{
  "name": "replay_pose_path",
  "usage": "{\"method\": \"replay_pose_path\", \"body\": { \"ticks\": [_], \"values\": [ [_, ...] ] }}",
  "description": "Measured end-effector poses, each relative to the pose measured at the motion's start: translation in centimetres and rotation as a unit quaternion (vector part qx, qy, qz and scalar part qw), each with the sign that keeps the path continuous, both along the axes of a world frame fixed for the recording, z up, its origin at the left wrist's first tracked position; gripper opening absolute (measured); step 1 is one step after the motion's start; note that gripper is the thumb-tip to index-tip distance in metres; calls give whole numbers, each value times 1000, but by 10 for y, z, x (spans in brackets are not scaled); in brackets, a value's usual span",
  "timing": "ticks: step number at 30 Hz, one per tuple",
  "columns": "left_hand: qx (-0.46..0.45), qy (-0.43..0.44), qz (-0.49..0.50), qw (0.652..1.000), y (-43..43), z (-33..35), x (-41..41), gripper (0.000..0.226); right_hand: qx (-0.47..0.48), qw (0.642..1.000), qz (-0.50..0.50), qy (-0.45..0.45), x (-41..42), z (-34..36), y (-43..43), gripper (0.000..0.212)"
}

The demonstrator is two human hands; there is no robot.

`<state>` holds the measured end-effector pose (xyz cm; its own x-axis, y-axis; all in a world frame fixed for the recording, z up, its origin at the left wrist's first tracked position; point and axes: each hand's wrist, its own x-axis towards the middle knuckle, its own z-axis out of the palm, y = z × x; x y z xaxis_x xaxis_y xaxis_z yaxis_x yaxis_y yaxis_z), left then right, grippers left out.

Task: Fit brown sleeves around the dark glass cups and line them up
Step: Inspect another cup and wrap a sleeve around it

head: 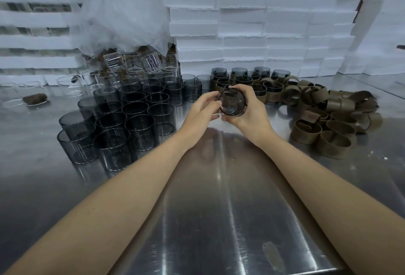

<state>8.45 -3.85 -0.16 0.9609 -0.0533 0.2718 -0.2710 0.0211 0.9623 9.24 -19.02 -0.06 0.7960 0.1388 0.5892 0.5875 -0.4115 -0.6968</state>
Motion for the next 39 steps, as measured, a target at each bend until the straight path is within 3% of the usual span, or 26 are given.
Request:
{"method": "replay_pose_path", "body": {
  "ticks": [8, 16, 20, 27, 39],
  "values": [
    [-22, 1, 17, 1000, 0, 3, -3, 16, -24, 999, 20, -18, -3, 2, 2, 72],
    [-23, 11, 28, 999, 0, 2, 0, 24, -67, 995, 50, -56, -4, 2, 1, 66],
    [-38, 20, 27, 999, 1, 1, 1, 17, -94, 991, 58, -79, -4, 2, 2, 63],
    [-19, 19, 38, 999, 1, -2, 6, 31, -144, 979, 58, -130, -2, 2, 3, 55],
    [36, 20, 42, 998, 1, -6, 12, 44, -169, 979, 34, -111, 3, 0, 3, 62]
  ]
}}
